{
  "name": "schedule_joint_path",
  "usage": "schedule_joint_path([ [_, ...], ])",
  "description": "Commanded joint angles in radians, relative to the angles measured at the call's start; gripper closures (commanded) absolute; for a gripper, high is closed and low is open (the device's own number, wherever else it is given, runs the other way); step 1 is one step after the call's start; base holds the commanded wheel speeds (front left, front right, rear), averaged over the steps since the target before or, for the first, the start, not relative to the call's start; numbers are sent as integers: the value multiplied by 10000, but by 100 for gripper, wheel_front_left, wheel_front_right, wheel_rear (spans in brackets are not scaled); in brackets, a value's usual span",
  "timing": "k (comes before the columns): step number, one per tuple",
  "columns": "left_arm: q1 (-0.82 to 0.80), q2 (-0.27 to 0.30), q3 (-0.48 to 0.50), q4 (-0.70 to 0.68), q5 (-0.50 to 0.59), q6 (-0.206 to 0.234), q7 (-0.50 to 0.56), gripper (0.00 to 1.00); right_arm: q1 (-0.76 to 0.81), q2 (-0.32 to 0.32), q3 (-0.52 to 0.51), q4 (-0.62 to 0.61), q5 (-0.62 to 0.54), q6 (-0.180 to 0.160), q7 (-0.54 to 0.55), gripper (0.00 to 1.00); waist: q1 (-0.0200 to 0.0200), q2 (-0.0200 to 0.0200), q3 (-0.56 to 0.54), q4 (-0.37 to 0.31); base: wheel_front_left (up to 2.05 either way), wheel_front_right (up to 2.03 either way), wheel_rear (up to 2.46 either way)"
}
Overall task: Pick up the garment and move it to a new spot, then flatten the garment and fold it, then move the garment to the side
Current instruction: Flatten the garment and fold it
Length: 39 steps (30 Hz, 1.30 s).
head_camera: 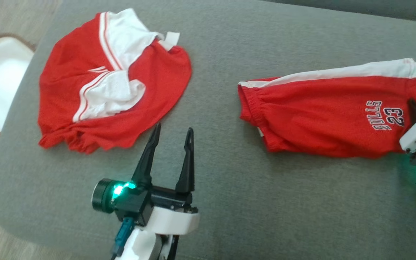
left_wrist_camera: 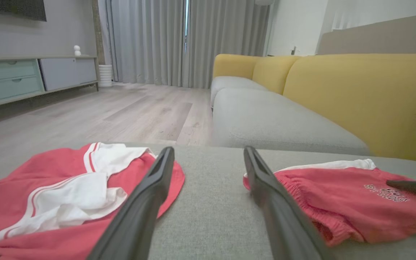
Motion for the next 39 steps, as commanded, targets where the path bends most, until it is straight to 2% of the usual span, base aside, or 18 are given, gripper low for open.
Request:
schedule_joint_path([
  [1, -13, 38, 450, -237, 174, 32, -51, 0, 188, -57, 180, -39, 6, -7, -221, 100, 0, 0, -170, -267, 0, 0, 0],
  [5, 126, 38, 610, -125, 368, -119, -51, 0, 252, -180, 383, -57, -33, -7, -520, 100, 0, 0, -546, -1036, 0, 0, 0],
  [10, 186, 37, 630, -133, 462, -206, -51, 0, 403, -860, 589, -96, -210, -7, -805, 100, 0, 0, -676, -1695, 0, 0, 0],
  [15, 295, 37, 781, -93, 628, -183, -51, 0, 434, -1442, 628, -276, -222, -7, -1073, 100, 0, 0, -730, -2155, 0, 0, 0],
  [19, 464, 37, 960, 63, 808, -230, -51, 0, 449, -1644, 640, -487, -200, -7, -1298, 100, 0, 0, -912, -2322, 0, 0, 0],
  [31, 1112, 59, 1543, 896, 1245, -240, -51, 0, 950, -514, 826, -2692, 423, -7, -1606, 100, 0, 0, -1787, -2102, 0, 0, 0],
  [39, 1358, 49, 1755, 1327, 1220, -186, -51, 0, 1655, 866, 1120, -4025, 395, -7, -1202, 100, 0, 0, -1991, -1699, 0, 0, 0],
])
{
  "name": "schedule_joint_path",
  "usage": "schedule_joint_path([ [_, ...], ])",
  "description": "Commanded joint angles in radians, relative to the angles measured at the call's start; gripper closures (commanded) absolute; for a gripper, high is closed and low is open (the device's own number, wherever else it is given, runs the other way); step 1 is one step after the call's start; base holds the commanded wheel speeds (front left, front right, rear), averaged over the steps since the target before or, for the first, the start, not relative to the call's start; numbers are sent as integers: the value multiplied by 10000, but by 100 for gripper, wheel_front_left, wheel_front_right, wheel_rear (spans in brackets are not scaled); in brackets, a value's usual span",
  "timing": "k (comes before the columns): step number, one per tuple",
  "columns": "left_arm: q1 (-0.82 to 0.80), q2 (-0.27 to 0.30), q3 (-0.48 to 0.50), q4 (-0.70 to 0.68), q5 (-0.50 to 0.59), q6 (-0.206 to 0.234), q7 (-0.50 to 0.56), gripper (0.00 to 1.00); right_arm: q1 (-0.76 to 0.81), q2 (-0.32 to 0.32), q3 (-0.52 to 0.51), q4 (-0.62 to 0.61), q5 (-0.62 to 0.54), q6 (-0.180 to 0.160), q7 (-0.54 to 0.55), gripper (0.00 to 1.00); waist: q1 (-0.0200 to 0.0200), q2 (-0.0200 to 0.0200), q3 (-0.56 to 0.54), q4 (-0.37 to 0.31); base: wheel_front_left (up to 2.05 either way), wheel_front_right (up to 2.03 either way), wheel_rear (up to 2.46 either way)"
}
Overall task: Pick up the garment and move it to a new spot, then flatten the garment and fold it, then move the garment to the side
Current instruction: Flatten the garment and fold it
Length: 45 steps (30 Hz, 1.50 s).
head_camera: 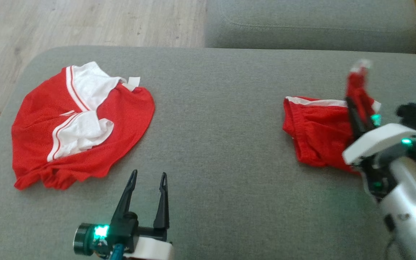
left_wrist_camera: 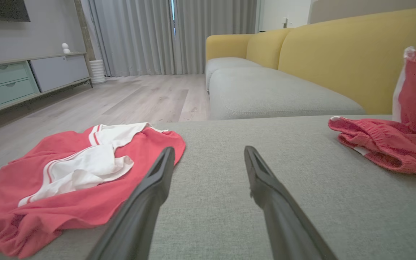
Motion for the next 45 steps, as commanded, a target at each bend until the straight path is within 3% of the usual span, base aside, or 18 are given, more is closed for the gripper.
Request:
schedule_joint_path([
  [1, -235, 2, 395, -264, -38, 2, -53, 0, -100, 113, 100, -340, -51, -7, 40, 100, 1, 0, 12, 60, 0, 0, 0],
  [7, -390, -3, 407, -24, -126, -56, -53, 0, -325, 1405, 438, 88, -494, -7, 385, 100, 1, 0, 78, 293, 0, 0, 0],
  [8, -417, -4, 394, 27, -170, -82, -53, 0, -336, 1585, 541, 149, -538, -7, 474, 64, 1, 0, 77, 342, 0, 0, 0],
  [9, -443, -5, 386, 74, -202, -90, -53, 0, -335, 1733, 615, 176, -563, -7, 517, 11, 1, 0, 75, 381, 0, 0, 0],
  [10, -460, -5, 381, 111, -272, -91, -53, 0, -315, 1844, 679, 164, -576, -7, 530, 0, 1, 0, 71, 416, 0, 0, 0],
  [16, -404, -7, 408, -416, -448, 26, -53, 0, 112, 1539, 774, -579, -750, -7, -29, 0, 1, 0, -40, 523, 0, 0, 0],
  [25, -80, -8, 524, -630, -342, 111, -53, 0, 1471, -159, -120, -1345, -2390, -7, -715, 0, 1, 0, -73, 650, 0, 0, 0],
  [26, -69, -8, 542, -631, -315, 98, -53, 0, 1614, -244, -207, -1345, -2522, -7, -677, 100, 1, 0, -59, 682, 0, 0, 0],
  [36, -207, -8, 267, -737, -273, -57, -53, 0, 1738, -576, -254, -639, -3313, -7, 569, 100, 1, 0, 240, 1444, 0, 0, 0],
  [45, -380, -8, -99, -716, -311, 51, -53, 0, 785, -436, -264, 26, -3143, -7, 454, 100, 1, 0, 471, 2174, 0, 0, 0],
])
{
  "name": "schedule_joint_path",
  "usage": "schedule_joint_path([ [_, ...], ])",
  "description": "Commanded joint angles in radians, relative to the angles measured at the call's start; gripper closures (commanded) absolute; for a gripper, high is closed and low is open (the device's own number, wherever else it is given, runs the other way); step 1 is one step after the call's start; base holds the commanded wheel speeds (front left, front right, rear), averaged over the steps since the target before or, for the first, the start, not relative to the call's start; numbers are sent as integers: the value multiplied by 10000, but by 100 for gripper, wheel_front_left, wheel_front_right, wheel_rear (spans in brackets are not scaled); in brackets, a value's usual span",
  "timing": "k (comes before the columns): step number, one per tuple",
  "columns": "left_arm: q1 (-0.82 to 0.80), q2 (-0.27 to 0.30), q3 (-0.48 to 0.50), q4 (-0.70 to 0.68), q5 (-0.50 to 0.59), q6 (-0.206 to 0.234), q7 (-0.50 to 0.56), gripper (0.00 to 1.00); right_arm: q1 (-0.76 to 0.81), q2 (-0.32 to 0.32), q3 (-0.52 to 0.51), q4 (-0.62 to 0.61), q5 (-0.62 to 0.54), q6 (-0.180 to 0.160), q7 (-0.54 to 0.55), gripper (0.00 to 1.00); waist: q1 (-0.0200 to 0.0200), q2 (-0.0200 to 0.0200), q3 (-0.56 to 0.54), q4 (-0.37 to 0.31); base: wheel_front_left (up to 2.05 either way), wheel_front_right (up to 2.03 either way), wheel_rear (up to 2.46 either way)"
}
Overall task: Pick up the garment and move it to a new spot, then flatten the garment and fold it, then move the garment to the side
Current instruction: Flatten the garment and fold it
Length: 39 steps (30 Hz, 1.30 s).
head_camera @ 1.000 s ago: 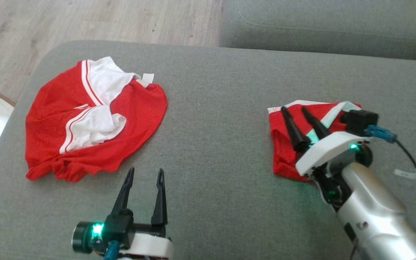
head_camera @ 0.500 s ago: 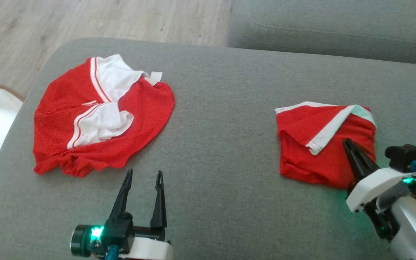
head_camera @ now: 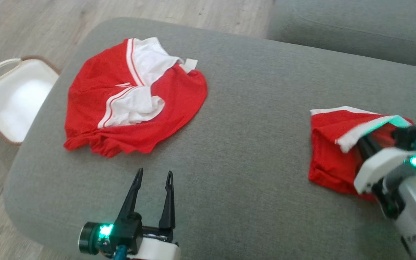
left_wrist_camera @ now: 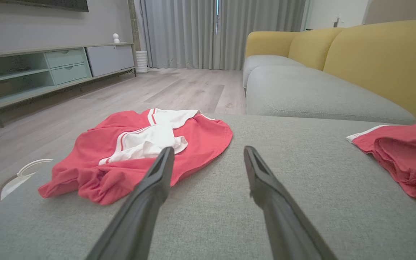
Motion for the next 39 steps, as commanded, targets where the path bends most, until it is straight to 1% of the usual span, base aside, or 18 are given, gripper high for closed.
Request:
schedule_joint_path([
  [1, -466, -6, 177, -309, -8, 42, -53, 0, -505, -43, 72, -177, -57, -7, -268, 100, -1, 0, 37, 147, 0, 0, 0],
  [6, -460, -6, 125, -234, 41, 89, -53, 0, -1181, 375, -166, 120, -329, -7, -1521, 100, -1, 0, -132, 256, 0, 0, 0],
  [10, -326, -7, 252, -207, 120, 76, -53, 0, -871, 724, -501, 8, -479, -7, -1928, 100, -1, 0, -457, 111, 0, 0, 0],
  [13, -89, -7, 581, -275, 146, 90, -53, 0, 184, 969, -1295, -1196, -950, -7, -1964, 100, -1, 0, -834, -337, 0, 0, 0],
  [16, 147, -7, 915, -386, 78, 89, -53, 0, 1394, 1178, -1756, -2491, -1446, -7, -1967, 100, -1, 0, -1061, -748, 0, 0, 0],
  [17, 216, -7, 1034, -449, 46, 87, -53, 0, 1790, 1253, -1939, -2888, -1574, -7, -1967, 95, -1, 0, -1119, -886, 0, 0, 0],
  [18, 288, -5, 1147, -498, 55, 96, -53, 0, 2166, 1339, -2112, -3229, -1657, -7, -1968, 56, -1, 0, -1182, -1019, 0, 0, 0],
  [19, 355, -5, 1247, -556, 40, 67, -53, 0, 2512, 1397, -2274, -3551, -1748, -7, -1968, 42, -1, 0, -1237, -1139, 0, 0, 0],
  [20, 427, -5, 1353, -608, 33, 56, -53, 0, 2824, 1458, -2404, -3842, -1822, -7, -1968, 15, -1, 0, -1295, -1250, 0, 0, 0],
  [21, 492, -5, 1444, -659, 48, 42, -53, 0, 3115, 1516, -2525, -4102, -1863, -7, -1968, 0, -1, 0, -1345, -1340, 0, 0, 0],
  [26, 835, -5, 1804, -850, 100, -79, -53, 0, 4172, 1681, -2950, -4874, -2242, -7, -1969, 0, -1, 0, -1624, -1706, 0, 0, 0],
  [33, 1238, -6, 1906, -1084, 196, -352, -53, 0, 5033, 2092, -3431, -5295, -3010, -7, -1970, 0, -1, 0, -1851, -1941, 0, 0, 0],
  [39, 1383, -6, 1934, -1104, 215, -505, -53, 0, 5347, 2418, -3634, -5463, -3322, -7, -1970, 0, -1, 0, -1920, -2105, 0, 0, 0],
])
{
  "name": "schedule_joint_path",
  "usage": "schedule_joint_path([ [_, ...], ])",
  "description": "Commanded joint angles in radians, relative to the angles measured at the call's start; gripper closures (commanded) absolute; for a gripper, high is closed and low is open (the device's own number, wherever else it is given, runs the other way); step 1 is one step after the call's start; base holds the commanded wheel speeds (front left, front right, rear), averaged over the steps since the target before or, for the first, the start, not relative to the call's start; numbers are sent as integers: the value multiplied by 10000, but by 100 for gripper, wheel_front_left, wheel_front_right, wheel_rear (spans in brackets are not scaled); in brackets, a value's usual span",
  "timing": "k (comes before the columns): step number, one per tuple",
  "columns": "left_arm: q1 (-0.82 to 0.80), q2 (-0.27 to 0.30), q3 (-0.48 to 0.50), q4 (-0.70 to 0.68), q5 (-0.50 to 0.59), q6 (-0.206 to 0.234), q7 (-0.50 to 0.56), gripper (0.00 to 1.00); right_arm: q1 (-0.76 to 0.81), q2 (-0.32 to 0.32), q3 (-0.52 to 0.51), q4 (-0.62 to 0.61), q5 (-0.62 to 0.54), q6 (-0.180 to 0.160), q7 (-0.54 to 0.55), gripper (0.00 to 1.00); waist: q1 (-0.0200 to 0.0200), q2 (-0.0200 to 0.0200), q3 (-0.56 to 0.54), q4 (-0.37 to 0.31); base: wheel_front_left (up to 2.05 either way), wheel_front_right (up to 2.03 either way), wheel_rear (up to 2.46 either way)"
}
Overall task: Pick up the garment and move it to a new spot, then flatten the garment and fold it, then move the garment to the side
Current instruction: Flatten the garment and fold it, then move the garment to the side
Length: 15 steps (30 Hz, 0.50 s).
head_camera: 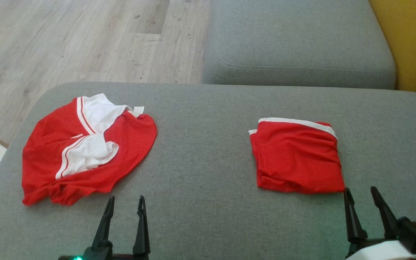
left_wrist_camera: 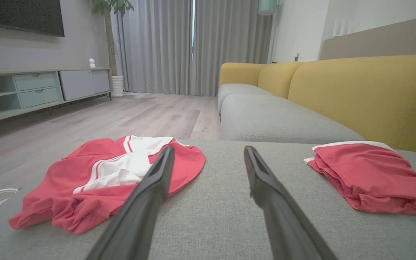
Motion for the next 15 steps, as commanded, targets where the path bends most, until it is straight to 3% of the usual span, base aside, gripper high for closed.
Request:
schedule_joint_path([
  [1, -294, -23, 392, -354, 103, -20, -53, 0, -249, -78, 114, -387, -97, -7, -110, 0, 1, 0, -18, -39, 0, 0, 0],
  [15, -240, -24, 381, -217, 111, -370, -53, 0, -137, 125, 13, -513, -447, -7, -110, 0, 1, 0, 2, -254, 0, 0, 0],
])
